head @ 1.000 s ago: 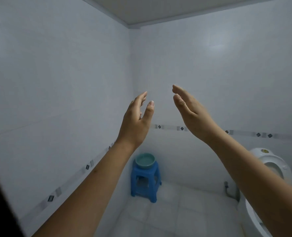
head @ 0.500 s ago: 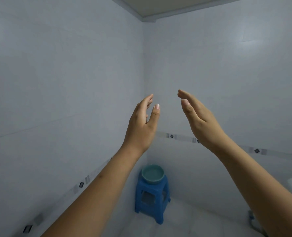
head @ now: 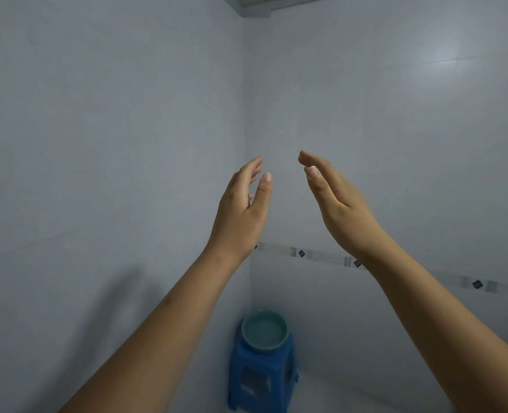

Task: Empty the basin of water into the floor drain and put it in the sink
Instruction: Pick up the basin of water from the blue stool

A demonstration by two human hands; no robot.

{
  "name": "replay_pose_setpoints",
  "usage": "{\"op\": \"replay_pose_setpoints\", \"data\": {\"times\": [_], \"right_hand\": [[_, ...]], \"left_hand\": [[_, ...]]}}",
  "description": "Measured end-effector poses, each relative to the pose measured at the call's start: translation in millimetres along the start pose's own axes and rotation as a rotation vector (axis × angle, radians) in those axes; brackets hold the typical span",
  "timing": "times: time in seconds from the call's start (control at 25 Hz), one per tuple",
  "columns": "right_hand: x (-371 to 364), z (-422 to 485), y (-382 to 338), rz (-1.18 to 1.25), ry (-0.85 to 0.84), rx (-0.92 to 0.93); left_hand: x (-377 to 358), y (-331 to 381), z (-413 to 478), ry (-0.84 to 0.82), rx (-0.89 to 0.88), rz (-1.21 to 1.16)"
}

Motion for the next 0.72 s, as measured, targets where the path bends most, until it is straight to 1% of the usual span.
{"op": "replay_pose_setpoints", "data": {"times": [0.28,0.4,0.56,0.72], "right_hand": [[-28,102,78,-0.015,0.024,-0.053],[-31,154,114,0.006,0.038,-0.039],[-37,224,165,0.036,0.014,-0.013],[-41,292,208,0.051,-0.005,-0.029]], "left_hand": [[-44,-115,62,-0.018,0.027,-0.03],[-71,-163,91,-0.008,0.018,-0.03],[-112,-224,133,-0.006,0.018,-0.002],[-139,-274,177,-0.006,0.028,0.008]]}}
Point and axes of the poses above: each hand's wrist, its own z-axis towards the middle knuckle, its own x-axis out of the back of the hand, y = z × x, the point moved 8 cm from there along z, towards the middle knuckle, and after that the axes turned 14 degrees about -x, right-handed, at the moved point
